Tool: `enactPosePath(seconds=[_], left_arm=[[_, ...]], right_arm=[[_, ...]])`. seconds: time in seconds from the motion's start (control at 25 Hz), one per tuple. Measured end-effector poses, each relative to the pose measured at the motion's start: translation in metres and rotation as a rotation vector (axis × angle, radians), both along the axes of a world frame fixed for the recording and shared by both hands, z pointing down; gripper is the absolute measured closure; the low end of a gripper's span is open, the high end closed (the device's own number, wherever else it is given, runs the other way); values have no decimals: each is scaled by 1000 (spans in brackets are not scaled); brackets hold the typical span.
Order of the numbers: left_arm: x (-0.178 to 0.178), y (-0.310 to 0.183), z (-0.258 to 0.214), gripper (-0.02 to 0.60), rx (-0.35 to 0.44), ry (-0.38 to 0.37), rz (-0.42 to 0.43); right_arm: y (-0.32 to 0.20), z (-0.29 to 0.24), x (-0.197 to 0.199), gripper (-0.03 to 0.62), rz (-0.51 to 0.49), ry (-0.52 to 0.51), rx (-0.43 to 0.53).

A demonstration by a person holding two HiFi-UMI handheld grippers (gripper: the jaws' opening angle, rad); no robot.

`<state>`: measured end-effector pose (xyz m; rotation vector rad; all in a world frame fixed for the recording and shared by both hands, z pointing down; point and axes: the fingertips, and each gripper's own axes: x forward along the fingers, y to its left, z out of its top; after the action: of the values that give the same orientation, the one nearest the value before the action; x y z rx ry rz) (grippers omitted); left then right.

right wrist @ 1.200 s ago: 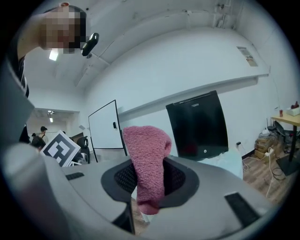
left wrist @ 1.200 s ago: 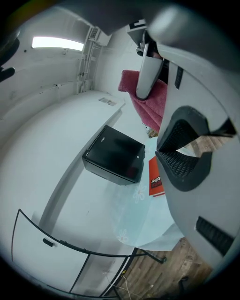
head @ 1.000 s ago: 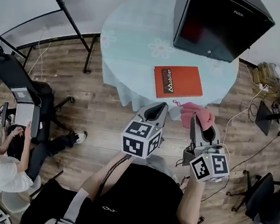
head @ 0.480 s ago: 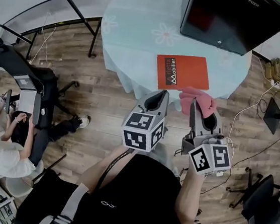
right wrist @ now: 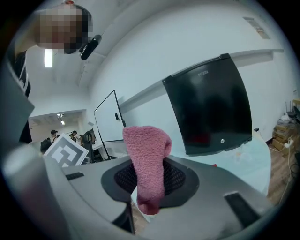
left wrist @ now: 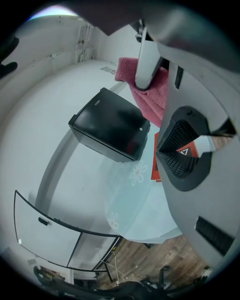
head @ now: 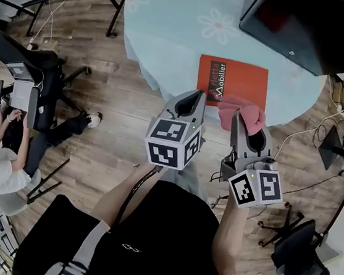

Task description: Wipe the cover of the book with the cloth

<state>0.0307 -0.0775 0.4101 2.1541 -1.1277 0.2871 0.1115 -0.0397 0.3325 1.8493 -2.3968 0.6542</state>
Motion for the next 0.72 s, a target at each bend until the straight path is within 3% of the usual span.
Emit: enactPosePath(seconds=[0.28, 0.72], left_arm=[[0, -22, 35, 572, -62, -24, -53], [1, -63, 57, 572, -112, 6, -139]], right_arm=[[-46, 26, 3, 499, -30, 3, -39], [-113, 57, -9, 499, -117, -17, -98]])
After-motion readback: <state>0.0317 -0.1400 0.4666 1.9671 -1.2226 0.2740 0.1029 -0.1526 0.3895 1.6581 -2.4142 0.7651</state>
